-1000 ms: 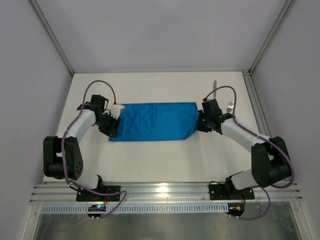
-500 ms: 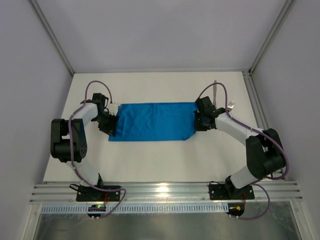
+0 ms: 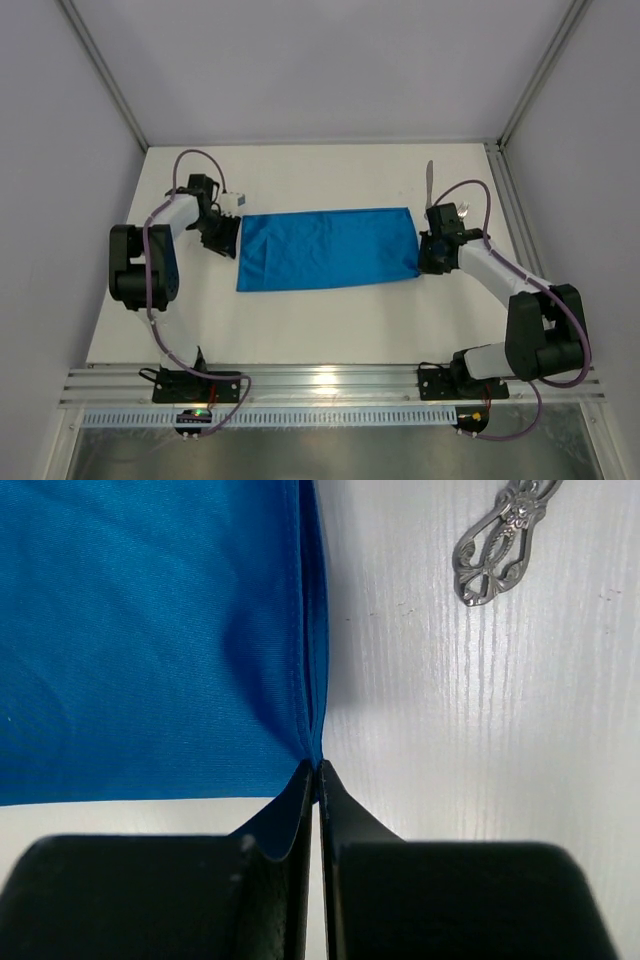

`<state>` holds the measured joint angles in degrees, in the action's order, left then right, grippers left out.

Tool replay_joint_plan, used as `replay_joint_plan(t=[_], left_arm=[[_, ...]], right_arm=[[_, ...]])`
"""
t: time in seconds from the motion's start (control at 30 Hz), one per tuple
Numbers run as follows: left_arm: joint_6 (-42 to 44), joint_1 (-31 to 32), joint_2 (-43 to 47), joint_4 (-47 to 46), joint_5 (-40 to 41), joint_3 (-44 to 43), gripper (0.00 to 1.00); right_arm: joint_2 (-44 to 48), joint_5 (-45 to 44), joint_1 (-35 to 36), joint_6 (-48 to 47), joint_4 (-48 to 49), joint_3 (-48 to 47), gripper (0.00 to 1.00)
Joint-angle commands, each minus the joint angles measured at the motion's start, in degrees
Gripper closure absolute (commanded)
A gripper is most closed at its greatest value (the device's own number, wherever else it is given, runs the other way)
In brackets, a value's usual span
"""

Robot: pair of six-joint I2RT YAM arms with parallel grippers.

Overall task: Fold the napkin into a case and place the utensils inside
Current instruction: Pick up the rectangle-folded napkin from the center of the board, then fold the rectangle-folded napkin at the center of the board.

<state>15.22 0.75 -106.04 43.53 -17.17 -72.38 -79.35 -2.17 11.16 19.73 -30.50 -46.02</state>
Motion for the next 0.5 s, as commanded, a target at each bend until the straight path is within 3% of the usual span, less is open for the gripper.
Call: replay_joint_plan(t=[0.0,0.07,0.2,0.47], left_arm=[[-2.0,1.8,-3.3,-1.2,-1.4,-1.3,0.64],[-2.4,2.6,-3.9,-1.5,-1.3,-1.3,0.66],[-3.2,2.7,-4.2,-2.2,-1.0,-0.7,0.82],[-3.2,2.6,-5.1,-2.0,-3.0,0.1,0.89]], right_arm=[[-0.4,-2.2,-0.2,-2.1,-2.1,-2.6,0.96],[-1.9,-2.0,0.5,-2.2,-3.0,-4.4,0.96],[-6.7,-5.4,7.4,-1.8,-4.1,-12.8,0.96],[-23.9,-1.8,24.6,-0.8,-4.2,-33.5,0.96]])
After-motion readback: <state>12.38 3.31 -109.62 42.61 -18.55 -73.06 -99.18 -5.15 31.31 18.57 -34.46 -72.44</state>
